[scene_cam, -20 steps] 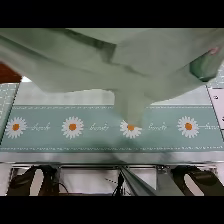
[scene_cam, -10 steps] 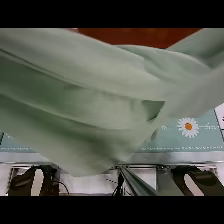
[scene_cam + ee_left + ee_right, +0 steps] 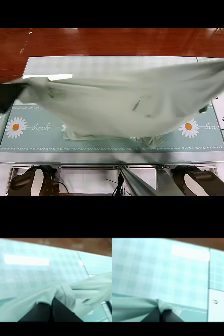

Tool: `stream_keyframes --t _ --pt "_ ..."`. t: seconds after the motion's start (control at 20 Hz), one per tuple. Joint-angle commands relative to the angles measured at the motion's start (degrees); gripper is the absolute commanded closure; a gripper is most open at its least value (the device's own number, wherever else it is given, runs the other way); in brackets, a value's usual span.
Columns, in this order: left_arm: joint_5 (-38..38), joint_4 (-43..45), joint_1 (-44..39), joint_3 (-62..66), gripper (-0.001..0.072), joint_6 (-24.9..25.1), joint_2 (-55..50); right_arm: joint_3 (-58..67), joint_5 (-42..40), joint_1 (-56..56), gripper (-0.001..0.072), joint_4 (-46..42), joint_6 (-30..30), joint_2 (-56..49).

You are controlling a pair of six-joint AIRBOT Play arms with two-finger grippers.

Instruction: Fold the shirts.

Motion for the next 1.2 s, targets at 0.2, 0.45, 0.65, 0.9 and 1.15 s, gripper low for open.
stream_keyframes --t 0.2,0.45,0.65,0.9,1.15 --pt "25.0 -5.3 -4.6 -20.0 0.0680 12.3 -8.3 0.0 -22.0 0.0 0.0688 7.2 -1.6 -25.0" --pt "42.5 -5.3 -18.3 -20.3 0.0680 20.5 -24.9 0.0 -24.0 0.0 0.0688 13.0 1.2 -35.2" --pt "48.9 -5.3 -25.0 -20.2 0.0680 20.4 -37.0 0.0 -15.8 0.2 0.0687 12.6 2.9 -41.6" --pt "43.8 -5.3 -21.1 -17.9 0.0518 19.4 -39.0 0.2 -15.4 -0.1 0.0440 12.5 1.6 -42.6" --pt "18.8 3.7 -4.3 -7.8 0.0186 18.0 -38.8 1.0 -4.7 -3.1 0.0408 -4.4 -4.8 -38.0"
